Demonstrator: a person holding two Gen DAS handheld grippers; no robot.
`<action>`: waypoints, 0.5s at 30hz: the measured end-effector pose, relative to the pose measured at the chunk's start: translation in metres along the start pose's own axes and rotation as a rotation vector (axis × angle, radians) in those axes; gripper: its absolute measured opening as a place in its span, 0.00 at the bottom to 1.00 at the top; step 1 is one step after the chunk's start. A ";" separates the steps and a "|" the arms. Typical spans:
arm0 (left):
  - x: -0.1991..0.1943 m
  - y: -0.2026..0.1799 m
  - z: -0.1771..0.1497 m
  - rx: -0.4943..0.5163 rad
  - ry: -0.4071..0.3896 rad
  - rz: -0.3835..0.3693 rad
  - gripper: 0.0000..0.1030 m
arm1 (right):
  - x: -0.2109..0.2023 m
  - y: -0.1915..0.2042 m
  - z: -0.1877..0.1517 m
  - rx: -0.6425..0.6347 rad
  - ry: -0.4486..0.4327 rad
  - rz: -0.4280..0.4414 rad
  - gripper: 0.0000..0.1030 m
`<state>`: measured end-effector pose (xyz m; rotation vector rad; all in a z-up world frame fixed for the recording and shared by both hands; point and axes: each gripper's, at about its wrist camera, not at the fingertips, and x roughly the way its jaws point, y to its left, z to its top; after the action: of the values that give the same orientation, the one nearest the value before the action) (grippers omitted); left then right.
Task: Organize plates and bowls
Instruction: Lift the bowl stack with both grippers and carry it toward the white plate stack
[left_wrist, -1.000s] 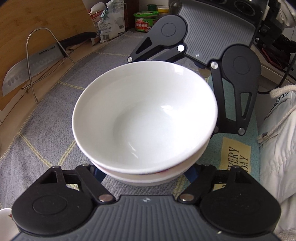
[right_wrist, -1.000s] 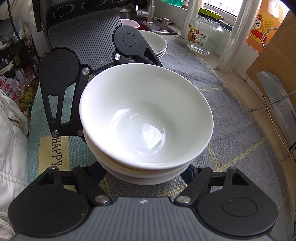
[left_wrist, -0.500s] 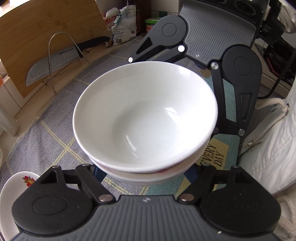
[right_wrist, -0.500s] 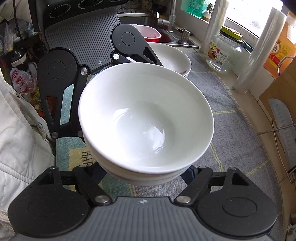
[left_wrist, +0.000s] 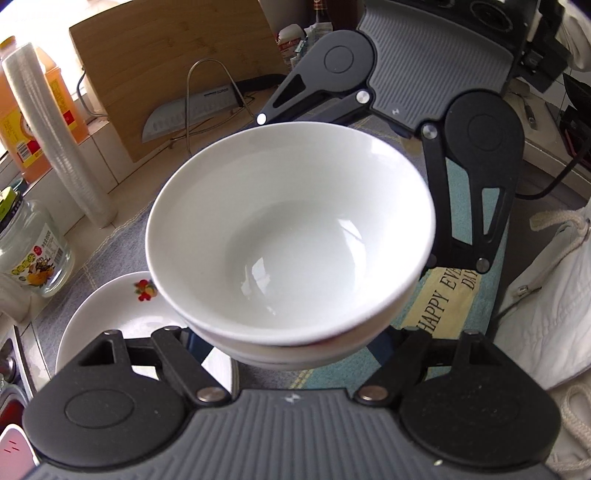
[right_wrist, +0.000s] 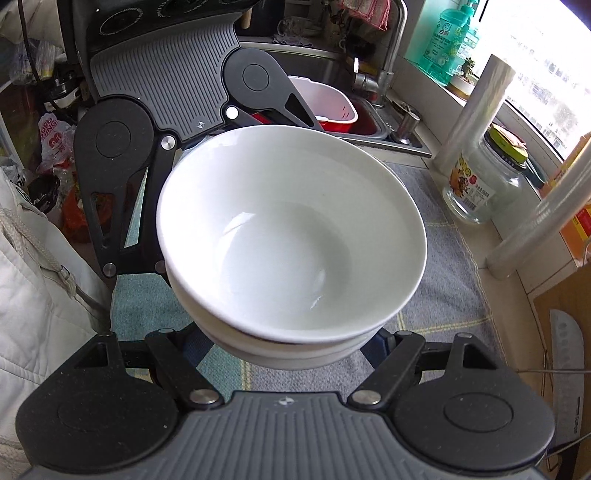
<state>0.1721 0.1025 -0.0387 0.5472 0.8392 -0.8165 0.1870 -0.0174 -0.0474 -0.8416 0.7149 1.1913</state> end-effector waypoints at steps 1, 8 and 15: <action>-0.003 0.004 -0.003 -0.003 -0.001 0.007 0.79 | 0.003 0.000 0.006 -0.007 -0.001 0.000 0.82; -0.017 0.031 -0.025 -0.017 -0.005 0.036 0.79 | 0.022 -0.001 0.039 -0.044 -0.006 -0.004 0.82; -0.020 0.057 -0.038 -0.015 -0.024 0.061 0.79 | 0.040 -0.012 0.065 -0.063 0.000 -0.016 0.82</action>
<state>0.1936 0.1709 -0.0376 0.5462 0.8019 -0.7593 0.2104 0.0560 -0.0456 -0.8984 0.6724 1.2050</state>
